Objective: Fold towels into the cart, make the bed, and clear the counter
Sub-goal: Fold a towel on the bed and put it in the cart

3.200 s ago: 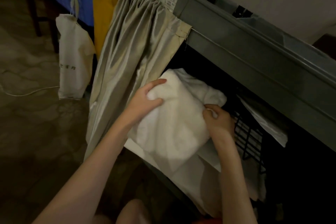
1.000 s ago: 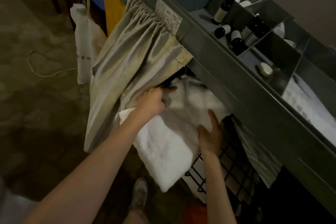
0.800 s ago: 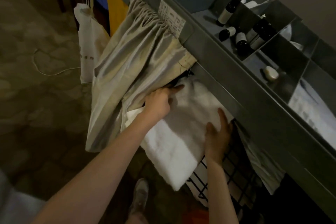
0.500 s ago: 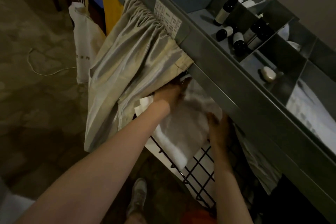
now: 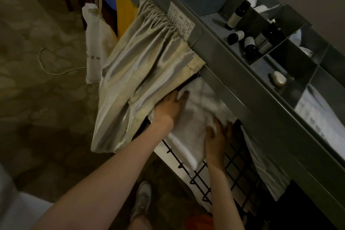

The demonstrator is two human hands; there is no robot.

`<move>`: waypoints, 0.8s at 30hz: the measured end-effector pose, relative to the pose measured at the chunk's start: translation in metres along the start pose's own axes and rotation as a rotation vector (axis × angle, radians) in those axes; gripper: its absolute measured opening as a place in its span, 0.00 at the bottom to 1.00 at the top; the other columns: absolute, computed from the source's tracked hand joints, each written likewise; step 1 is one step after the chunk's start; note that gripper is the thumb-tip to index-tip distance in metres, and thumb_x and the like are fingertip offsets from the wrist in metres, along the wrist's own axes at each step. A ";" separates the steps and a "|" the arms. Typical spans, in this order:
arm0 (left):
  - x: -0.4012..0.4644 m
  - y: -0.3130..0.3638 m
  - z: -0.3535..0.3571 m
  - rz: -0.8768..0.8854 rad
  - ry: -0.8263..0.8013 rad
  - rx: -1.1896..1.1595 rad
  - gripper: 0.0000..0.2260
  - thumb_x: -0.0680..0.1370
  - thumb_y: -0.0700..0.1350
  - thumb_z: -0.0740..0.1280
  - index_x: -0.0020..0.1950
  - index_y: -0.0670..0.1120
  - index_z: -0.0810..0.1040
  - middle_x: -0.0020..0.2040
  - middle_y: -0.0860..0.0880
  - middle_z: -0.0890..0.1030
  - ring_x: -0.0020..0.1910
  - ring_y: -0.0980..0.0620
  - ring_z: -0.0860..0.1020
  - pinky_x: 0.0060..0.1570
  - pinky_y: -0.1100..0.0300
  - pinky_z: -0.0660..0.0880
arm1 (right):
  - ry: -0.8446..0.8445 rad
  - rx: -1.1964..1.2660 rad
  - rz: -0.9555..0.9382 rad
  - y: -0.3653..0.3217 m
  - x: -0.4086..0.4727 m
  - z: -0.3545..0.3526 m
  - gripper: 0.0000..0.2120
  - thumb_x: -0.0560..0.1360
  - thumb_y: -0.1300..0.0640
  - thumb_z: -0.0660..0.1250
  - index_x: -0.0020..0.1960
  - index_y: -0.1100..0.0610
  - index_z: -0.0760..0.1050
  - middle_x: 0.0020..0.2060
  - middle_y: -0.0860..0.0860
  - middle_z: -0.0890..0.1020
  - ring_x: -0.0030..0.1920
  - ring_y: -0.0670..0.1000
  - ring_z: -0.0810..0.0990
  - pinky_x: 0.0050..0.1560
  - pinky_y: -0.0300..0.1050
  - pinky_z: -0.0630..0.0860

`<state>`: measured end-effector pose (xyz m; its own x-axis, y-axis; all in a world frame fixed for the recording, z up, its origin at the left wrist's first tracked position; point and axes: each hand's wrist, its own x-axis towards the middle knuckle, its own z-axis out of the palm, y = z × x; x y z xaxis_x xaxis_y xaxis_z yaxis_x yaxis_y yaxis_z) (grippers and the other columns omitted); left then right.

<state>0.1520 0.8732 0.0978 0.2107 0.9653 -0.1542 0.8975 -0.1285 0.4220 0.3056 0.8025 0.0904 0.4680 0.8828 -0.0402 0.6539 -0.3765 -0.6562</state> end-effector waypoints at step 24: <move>-0.160 -0.006 0.015 -0.092 0.244 0.042 0.21 0.81 0.48 0.56 0.74 0.48 0.63 0.75 0.49 0.62 0.76 0.49 0.55 0.74 0.51 0.45 | -0.354 -0.444 -0.463 -0.011 -0.071 -0.021 0.26 0.81 0.48 0.52 0.77 0.54 0.54 0.77 0.51 0.50 0.77 0.51 0.43 0.75 0.61 0.43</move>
<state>0.1189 0.7156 0.1066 0.0322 0.9990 0.0322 0.9251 -0.0420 0.3775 0.2772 0.7379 0.1161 -0.0855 0.9887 -0.1232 0.9526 0.0449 -0.3010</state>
